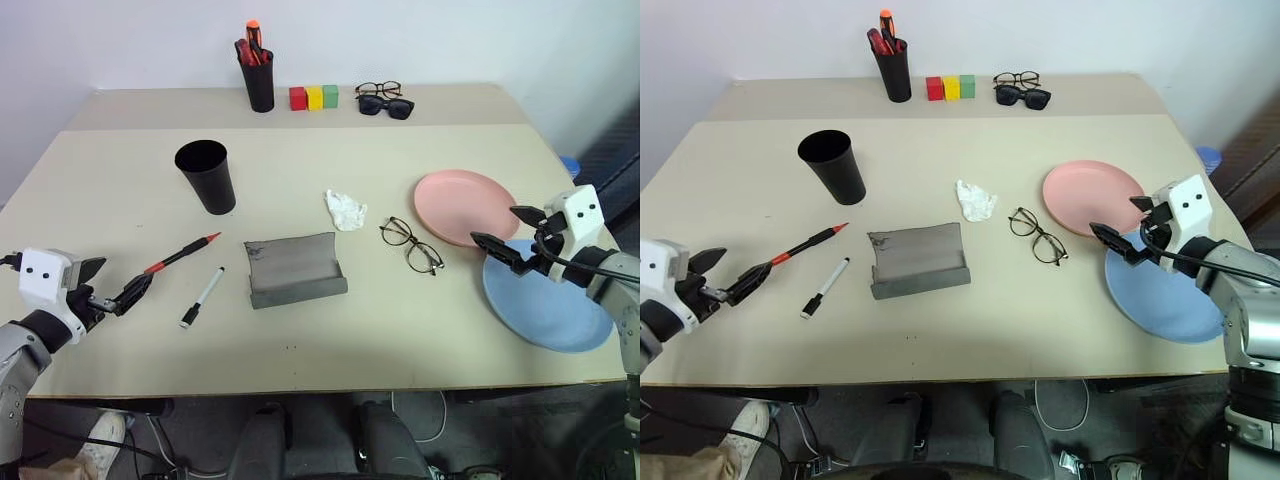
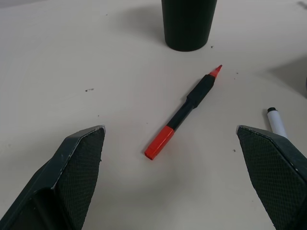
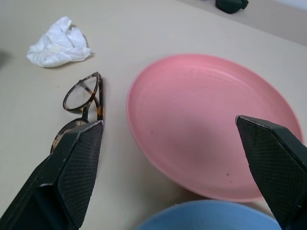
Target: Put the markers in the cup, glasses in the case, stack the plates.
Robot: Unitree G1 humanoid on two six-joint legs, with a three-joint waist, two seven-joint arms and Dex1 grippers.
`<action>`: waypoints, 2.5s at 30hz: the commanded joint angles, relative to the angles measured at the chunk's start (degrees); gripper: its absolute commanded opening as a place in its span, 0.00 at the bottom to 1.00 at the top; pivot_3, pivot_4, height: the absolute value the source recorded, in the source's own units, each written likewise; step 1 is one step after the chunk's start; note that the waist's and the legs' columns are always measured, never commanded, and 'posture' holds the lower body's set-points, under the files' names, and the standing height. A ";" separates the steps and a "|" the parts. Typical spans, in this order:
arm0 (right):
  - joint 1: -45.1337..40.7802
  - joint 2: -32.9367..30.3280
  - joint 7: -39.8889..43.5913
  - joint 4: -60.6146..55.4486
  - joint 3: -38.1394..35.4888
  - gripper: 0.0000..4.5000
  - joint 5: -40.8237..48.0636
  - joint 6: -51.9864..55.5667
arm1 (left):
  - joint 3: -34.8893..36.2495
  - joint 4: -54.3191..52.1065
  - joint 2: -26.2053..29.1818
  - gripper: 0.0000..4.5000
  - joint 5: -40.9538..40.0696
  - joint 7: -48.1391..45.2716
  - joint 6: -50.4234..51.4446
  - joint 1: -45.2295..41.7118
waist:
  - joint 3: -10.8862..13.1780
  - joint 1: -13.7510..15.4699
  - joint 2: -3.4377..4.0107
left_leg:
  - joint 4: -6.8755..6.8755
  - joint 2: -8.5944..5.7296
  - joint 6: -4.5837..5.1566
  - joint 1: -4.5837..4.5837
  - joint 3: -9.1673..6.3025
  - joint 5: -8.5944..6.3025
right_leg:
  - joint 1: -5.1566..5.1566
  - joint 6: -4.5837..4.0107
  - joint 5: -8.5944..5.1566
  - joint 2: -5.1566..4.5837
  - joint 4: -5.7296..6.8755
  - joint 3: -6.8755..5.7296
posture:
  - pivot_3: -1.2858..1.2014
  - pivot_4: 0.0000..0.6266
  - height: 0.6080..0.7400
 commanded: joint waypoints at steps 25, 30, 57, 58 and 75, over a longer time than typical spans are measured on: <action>-8.59 18.21 -6.45 -24.94 22.31 1.00 9.46 11.60 | -22.69 -8.57 7.08 1.00 -0.44 6.64 33.40 -18.78 | 0.01 0.06 0.00 | 0.01 -0.01 0.00 -0.02 -0.09 0.00 | -0.03 0.01 0.00 0.05 0.06 -0.03 | 0.52 0.24 1.00; -6.35 19.76 -8.44 -28.16 25.68 1.00 9.16 12.47 | -26.52 -8.21 6.50 1.00 -2.41 7.68 46.20 -24.75 | 0.01 0.05 -0.02 | 0.08 -0.04 0.00 -0.08 -0.17 0.00 | -0.04 0.01 0.00 0.04 0.09 -0.10 | 0.52 0.24 1.00; -16.26 25.30 -7.38 -17.59 31.37 1.00 3.72 3.75 | -11.64 -7.50 -7.91 0.01 2.18 16.61 13.77 -41.58 | -0.03 0.47 -0.11 | 0.26 -0.14 -0.07 -0.14 -0.27 0.04 | 0.00 0.02 0.02 -0.06 0.12 -0.23 | 0.52 0.24 1.00; -17.38 26.26 -7.73 -16.60 31.59 1.00 3.23 3.25 | -12.19 -3.81 -8.53 0.01 4.68 18.54 9.81 -44.77 | -0.03 0.33 -0.11 | 0.26 -0.15 -0.07 -0.12 -0.26 0.04 | 0.01 0.02 0.02 -0.06 0.13 -0.22 | 0.52 0.24 1.00; -23.29 39.31 -12.97 -7.95 36.81 1.00 -5.81 -3.48 | -19.94 53.93 -18.20 0.01 20.33 22.96 -39.77 -62.43 | -0.04 0.04 -0.13 | 0.26 -0.19 -0.07 -0.41 -0.17 0.05 | -0.40 0.03 0.02 -0.01 0.24 -0.18 | 0.52 0.24 1.00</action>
